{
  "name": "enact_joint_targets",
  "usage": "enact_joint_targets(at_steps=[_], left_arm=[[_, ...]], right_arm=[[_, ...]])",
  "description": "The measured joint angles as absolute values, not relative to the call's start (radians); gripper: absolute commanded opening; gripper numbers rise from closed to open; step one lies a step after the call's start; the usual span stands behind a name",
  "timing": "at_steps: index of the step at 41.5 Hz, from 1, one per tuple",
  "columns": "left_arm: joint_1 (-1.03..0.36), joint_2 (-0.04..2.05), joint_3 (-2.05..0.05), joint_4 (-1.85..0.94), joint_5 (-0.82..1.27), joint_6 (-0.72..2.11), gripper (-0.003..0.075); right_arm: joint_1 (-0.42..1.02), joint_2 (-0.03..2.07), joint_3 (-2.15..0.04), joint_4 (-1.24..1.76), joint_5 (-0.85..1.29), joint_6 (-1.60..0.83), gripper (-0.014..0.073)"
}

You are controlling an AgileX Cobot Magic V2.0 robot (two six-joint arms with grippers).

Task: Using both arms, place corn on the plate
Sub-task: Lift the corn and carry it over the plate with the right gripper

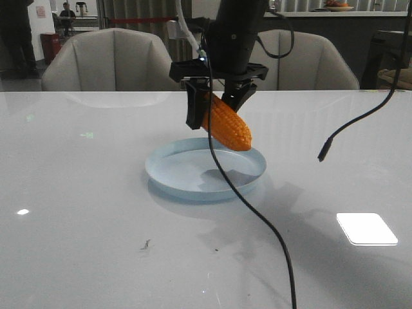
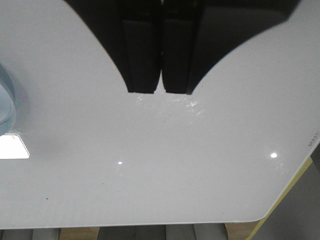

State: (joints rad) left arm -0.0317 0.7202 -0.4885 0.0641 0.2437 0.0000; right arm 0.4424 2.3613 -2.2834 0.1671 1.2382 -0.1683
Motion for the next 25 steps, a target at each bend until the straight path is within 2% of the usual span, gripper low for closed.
enact_joint_targets(at_steps=[16, 19, 25], left_arm=[[-0.032, 0.72, -0.487, 0.064, 0.281, 0.0, 0.0088], [-0.032, 0.72, -0.487, 0.064, 0.281, 0.0, 0.0088], [-0.032, 0.72, -0.487, 0.064, 0.281, 0.0, 0.0088]], right_arm=[[0.449, 2.442, -2.285, 0.167, 1.238, -0.168, 0.0082], [0.449, 2.442, -2.285, 0.167, 1.238, -0.168, 0.0114], [0.449, 2.442, -2.285, 0.169, 1.238, -0.168, 0.0242]])
